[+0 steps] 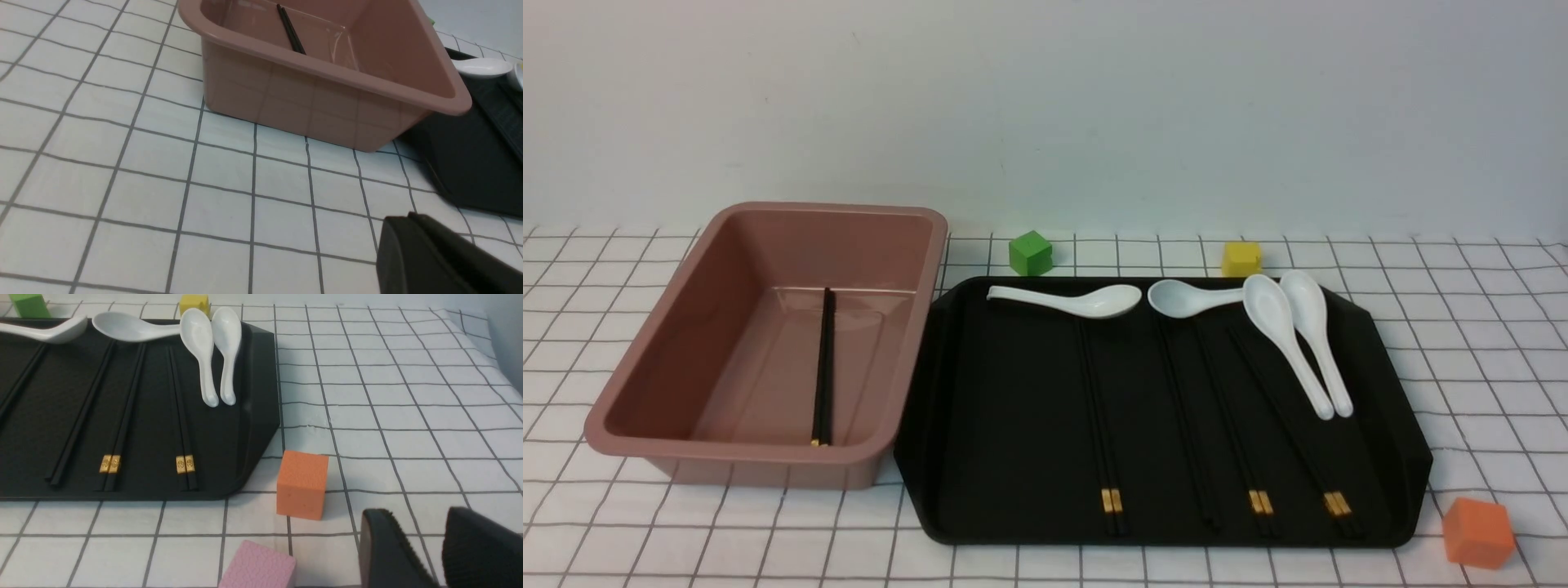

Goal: On white black tablecloth take chopsticks from black tray and put them in box.

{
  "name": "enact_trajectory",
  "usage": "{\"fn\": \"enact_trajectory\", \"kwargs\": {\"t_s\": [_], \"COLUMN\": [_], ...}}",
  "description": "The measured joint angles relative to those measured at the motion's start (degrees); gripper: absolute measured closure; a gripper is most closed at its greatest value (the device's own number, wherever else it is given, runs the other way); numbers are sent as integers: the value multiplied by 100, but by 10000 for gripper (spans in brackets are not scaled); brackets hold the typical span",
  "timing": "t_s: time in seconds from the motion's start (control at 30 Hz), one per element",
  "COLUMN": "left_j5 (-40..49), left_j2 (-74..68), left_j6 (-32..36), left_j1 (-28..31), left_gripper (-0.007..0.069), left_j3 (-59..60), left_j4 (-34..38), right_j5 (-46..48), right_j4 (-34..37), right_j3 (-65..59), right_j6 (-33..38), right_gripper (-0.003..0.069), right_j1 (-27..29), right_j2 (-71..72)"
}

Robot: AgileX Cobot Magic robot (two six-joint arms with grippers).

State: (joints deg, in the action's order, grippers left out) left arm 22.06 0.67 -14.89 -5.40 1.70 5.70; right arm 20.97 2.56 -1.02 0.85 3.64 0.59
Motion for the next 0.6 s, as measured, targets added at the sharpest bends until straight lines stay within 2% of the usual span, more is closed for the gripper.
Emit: {"fn": "enact_trajectory", "kwargs": {"t_s": [0.6], "left_j5": [0], "left_j2": [0], "left_j6": [0], "left_j1": [0], "left_gripper": [607], "left_j3": [0], "left_j4": [0], "right_j5": [0], "right_j4": [0], "right_j3": [0], "right_j6": [0], "right_gripper": [419], "right_j1": [0], "right_j2": [0]}}
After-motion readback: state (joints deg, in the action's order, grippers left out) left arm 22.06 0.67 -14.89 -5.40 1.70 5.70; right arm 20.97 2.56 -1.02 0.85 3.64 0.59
